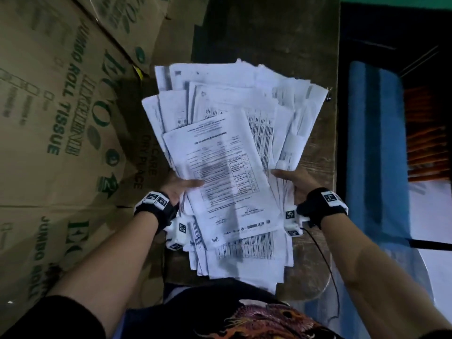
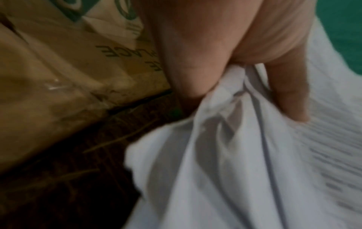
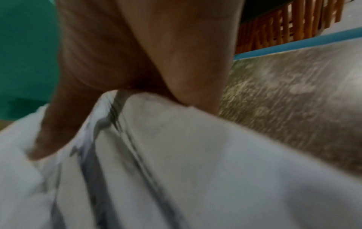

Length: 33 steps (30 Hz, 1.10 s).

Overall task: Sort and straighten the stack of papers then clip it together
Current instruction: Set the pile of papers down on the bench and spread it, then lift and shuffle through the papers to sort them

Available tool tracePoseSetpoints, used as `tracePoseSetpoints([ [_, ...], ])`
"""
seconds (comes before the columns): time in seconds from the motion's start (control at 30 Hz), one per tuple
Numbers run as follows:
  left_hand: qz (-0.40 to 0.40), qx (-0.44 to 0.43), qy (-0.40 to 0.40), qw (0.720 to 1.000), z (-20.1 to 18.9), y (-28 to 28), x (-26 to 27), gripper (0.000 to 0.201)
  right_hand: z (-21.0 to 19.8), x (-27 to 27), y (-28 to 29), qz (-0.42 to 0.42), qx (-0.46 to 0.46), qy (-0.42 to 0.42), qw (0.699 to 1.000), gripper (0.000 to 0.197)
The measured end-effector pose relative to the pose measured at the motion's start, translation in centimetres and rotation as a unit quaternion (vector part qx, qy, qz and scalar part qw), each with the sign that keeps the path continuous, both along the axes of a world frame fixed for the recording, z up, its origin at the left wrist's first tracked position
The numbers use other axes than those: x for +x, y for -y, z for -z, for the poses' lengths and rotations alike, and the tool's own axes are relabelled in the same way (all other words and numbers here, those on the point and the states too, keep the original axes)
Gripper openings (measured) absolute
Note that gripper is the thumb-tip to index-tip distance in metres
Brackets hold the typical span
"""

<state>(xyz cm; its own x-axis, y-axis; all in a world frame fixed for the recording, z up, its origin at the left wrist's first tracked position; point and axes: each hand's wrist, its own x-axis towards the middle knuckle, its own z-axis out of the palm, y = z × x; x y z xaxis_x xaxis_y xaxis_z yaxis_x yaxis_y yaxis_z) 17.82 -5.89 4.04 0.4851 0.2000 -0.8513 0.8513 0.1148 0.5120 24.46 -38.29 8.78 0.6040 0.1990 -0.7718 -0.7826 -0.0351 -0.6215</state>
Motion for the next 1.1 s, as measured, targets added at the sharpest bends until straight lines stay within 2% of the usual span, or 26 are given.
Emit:
tracePoseSetpoints([
  [0.03, 0.009, -0.054, -0.01, 0.998, 0.2, -0.3, 0.0, 0.043, -0.1, -0.4, 0.2, -0.012, 0.011, -0.007, 1.0, 0.057],
  [0.1, 0.009, -0.066, 0.008, 0.998, 0.1, 0.1, 0.1, 0.058, -0.3, -0.6, -0.4, -0.079, -0.072, -0.003, 0.994, 0.063],
  [0.17, 0.012, -0.03, 0.052, 0.998, 0.2, 1.3, 0.5, 0.058, -0.7, -0.2, -1.8, -0.185, -0.237, 0.015, 0.954, 0.049],
  [0.2, 0.021, -0.003, 0.069, 0.997, -0.4, 2.2, 0.8, 0.056, -0.9, 0.1, -2.5, -0.201, -0.302, 0.02, 0.932, 0.047],
  [0.23, 0.031, 0.032, 0.078, 0.996, -0.2, 2.5, 1.2, 0.056, -1.0, 0.4, -3.1, -0.194, -0.33, 0.023, 0.924, 0.047],
  [0.3, 0.042, 0.089, 0.1, 0.99, -1.0, 3.5, 1.8, 0.065, -0.8, 1.1, -3.8, -0.157, -0.316, 0.038, 0.935, 0.046],
  [0.37, 0.044, 0.135, 0.128, 0.982, -2.9, 4.1, 2.2, 0.061, -1.3, 1.4, -3.9, -0.127, -0.305, 0.081, 0.941, 0.044],
  [0.47, -0.003, 0.171, 0.202, 0.964, -6.2, 4.8, 2.6, 0.059, -4.3, 1.6, -3.6, -0.073, -0.28, 0.213, 0.933, 0.034],
  [0.6, -0.075, 0.19, 0.31, 0.928, -10.6, 5.0, 2.4, 0.065, -9.3, 0.3, -2.2, 0.048, -0.186, 0.38, 0.905, 0.044],
  [0.7, -0.098, 0.192, 0.373, 0.903, -13.0, 5.0, 1.7, 0.076, -12.5, -1.1, -1.9, 0.102, -0.17, 0.44, 0.876, 0.034],
  [0.77, -0.081, 0.205, 0.363, 0.905, -13.8, 4.9, 1.1, 0.087, -13.6, -2.2, -1.6, 0.131, -0.157, 0.458, 0.865, 0.029],
  [0.83, -0.074, 0.212, 0.375, 0.899, -13.7, 4.4, 0.2, 0.075, -14.0, -3.1, -0.9, 0.134, -0.148, 0.458, 0.866, 0.026],
  [0.93, -0.042, 0.194, 0.397, 0.896, -13.7, 4.5, -1.5, 0.039, -13.1, -4.5, 0.5, 0.087, -0.139, 0.447, 0.879, 0.037],
  [1.0, -0.053, 0.148, 0.404, 0.901, -13.5, 5.1, -2.3, 0.017, -11.9, -5.3, 0.7, 0.076, -0.134, 0.447, 0.881, 0.041],
  [1.07, -0.085, 0.122, 0.414, 0.898, -14.5, 6.1, -2.4, 0.026, -11.8, -5.5, -0.4, 0.104, -0.141, 0.464, 0.868, 0.039],
  [1.1, -0.098, 0.112, 0.434, 0.888, -14.9, 6.6, -2.1, 0.032, -12.1, -5.2, -1.1, 0.124, -0.134, 0.472, 0.863, 0.037],
])
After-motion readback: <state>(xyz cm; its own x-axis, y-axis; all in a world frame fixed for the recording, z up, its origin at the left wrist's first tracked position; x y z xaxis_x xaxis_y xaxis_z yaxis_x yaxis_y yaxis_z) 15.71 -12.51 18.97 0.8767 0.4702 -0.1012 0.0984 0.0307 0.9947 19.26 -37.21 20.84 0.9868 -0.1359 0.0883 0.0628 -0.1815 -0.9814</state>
